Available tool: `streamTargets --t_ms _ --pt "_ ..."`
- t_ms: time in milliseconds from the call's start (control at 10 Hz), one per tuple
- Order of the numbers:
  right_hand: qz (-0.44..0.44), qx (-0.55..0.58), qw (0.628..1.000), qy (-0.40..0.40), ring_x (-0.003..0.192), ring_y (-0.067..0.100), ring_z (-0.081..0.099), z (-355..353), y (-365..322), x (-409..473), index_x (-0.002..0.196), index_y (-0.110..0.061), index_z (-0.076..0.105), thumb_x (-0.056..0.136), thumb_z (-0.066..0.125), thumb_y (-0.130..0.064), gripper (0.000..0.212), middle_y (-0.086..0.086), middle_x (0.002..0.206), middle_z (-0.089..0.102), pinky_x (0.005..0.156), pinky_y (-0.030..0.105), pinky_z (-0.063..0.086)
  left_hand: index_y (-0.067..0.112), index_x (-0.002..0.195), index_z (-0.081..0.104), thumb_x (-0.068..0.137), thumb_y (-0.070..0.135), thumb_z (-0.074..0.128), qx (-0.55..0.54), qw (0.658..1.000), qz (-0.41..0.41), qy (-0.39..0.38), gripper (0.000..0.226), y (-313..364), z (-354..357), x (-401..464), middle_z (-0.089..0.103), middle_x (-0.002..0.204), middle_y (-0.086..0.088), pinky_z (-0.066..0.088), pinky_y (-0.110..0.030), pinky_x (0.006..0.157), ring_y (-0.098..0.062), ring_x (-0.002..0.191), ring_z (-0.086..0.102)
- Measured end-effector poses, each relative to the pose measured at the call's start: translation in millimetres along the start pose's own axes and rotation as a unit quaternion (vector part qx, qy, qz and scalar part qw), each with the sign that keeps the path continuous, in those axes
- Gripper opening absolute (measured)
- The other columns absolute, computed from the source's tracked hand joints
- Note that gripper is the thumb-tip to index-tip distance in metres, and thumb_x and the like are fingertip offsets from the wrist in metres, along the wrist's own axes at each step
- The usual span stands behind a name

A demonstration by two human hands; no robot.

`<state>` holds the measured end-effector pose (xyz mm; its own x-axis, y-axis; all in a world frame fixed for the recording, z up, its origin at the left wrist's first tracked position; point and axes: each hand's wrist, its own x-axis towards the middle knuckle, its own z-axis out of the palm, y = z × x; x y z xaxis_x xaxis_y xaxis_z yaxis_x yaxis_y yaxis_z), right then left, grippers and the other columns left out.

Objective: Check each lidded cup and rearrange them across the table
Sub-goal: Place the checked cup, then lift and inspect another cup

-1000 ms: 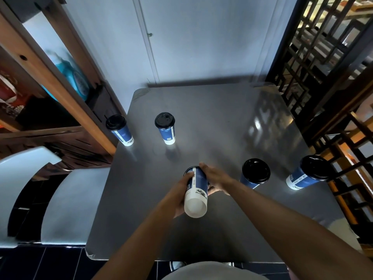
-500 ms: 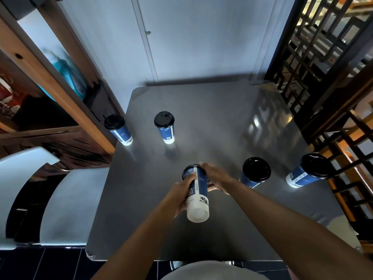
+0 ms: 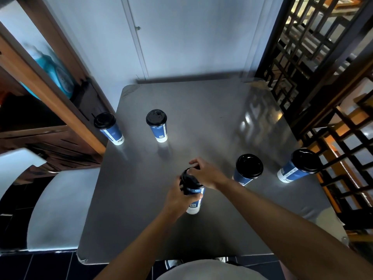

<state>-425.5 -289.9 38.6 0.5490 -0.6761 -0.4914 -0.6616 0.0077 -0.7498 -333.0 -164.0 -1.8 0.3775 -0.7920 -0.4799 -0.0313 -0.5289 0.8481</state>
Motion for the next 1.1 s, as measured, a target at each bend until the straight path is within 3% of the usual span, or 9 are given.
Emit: streamTargets --t_ms 200,300,400,500,600,700,800,1000,1100 --pt "-0.025 -0.2 0.978 0.059 0.105 0.029 0.06 29.3 5.9 -6.3 0.114 -0.02 0.059 0.09 0.046 -0.05 0.041 0.005 0.115 0.056 0.089 0.041 0.049 0.046 0.114 0.054 0.055 0.03 0.088 0.046 0.998 0.044 0.012 0.069 -27.8 6.1 4.2 0.074 0.112 0.008 0.061 -0.044 0.093 -0.008 0.103 0.073" --pt "-0.016 -0.265 0.959 0.096 0.099 0.031 0.06 44.8 6.3 -12.7 0.112 -0.016 0.059 0.091 0.042 -0.049 0.043 0.006 0.111 0.054 0.081 0.042 0.048 0.042 0.115 0.053 0.064 0.03 0.085 0.111 0.993 0.046 0.002 0.062 -30.3 5.3 0.0 0.074 0.113 0.006 0.062 -0.043 0.09 -0.007 0.101 0.073" --pt "-0.057 -0.328 0.938 0.097 0.102 0.033 0.059 58.3 7.7 -17.0 0.114 -0.017 0.06 0.088 0.042 -0.047 0.044 0.008 0.114 0.052 0.074 0.04 0.045 0.032 0.125 0.054 0.078 0.018 0.083 0.14 0.989 0.034 -0.019 0.057 -33.7 4.8 -4.4 0.071 0.122 0.005 0.059 -0.019 0.084 0.004 0.098 0.069" --pt "-0.095 -0.358 0.92 0.128 0.108 0.034 0.058 69.4 13.9 -26.8 0.131 -0.013 0.052 0.087 0.039 -0.045 0.056 0.012 0.128 0.054 0.077 0.042 0.052 0.013 0.138 0.056 0.098 0.015 0.066 0.236 0.97 0.047 -0.042 0.041 -44.2 1.1 -7.6 0.063 0.131 0.006 0.044 -0.001 0.084 0.0 0.108 0.062" --pt "-0.096 -0.34 0.921 0.162 0.107 0.031 0.059 68.9 17.7 -29.3 0.134 -0.014 0.051 0.09 0.037 -0.045 0.056 0.011 0.129 0.057 0.077 0.044 0.054 0.011 0.134 0.06 0.094 0.013 0.07 0.193 0.98 0.048 -0.007 0.041 -52.2 -0.4 -9.4 0.066 0.117 0.007 0.048 -0.002 0.082 -0.002 0.103 0.064" --pt "-0.116 -0.345 0.912 0.189 0.101 0.029 0.062 69.4 20.3 -27.4 0.128 -0.015 0.056 0.09 0.038 -0.045 0.052 0.01 0.124 0.061 0.071 0.04 0.055 0.013 0.132 0.062 0.091 0.01 0.073 0.184 0.982 0.049 0.013 0.042 -49.6 -1.0 -13.7 0.07 0.121 0.0 0.055 -0.019 0.092 -0.015 0.111 0.069" --pt "-0.114 -0.339 0.914 0.19 0.101 0.029 0.062 70.7 20.5 -27.0 0.127 -0.015 0.057 0.089 0.037 -0.045 0.053 0.01 0.123 0.062 0.071 0.039 0.055 0.013 0.132 0.061 0.092 0.008 0.072 0.159 0.986 0.045 0.01 0.042 -46.9 0.0 -12.9 0.07 0.125 -0.004 0.054 -0.022 0.093 -0.018 0.113 0.068" --pt "-0.091 -0.317 0.93 0.16 0.107 0.026 0.06 65.2 15.4 -29.9 0.123 -0.017 0.058 0.09 0.036 -0.047 0.05 0.007 0.126 0.059 0.079 0.039 0.052 0.012 0.135 0.059 0.091 0.007 0.073 0.145 0.988 0.052 -0.01 0.047 -45.4 -0.2 -14.9 0.064 0.115 0.007 0.044 0.001 0.079 -0.004 0.103 0.064" --pt "-0.079 -0.238 0.962 0.108 0.104 0.022 0.06 56.7 14.7 -25.3 0.107 -0.022 0.06 0.09 0.04 -0.049 0.038 0.001 0.12 0.058 0.084 0.037 0.05 0.025 0.132 0.056 0.086 0.009 0.079 0.117 0.992 0.049 -0.03 0.054 -45.0 -0.6 -12.3 0.064 0.111 0.024 0.048 -0.002 0.08 0.01 0.095 0.065"
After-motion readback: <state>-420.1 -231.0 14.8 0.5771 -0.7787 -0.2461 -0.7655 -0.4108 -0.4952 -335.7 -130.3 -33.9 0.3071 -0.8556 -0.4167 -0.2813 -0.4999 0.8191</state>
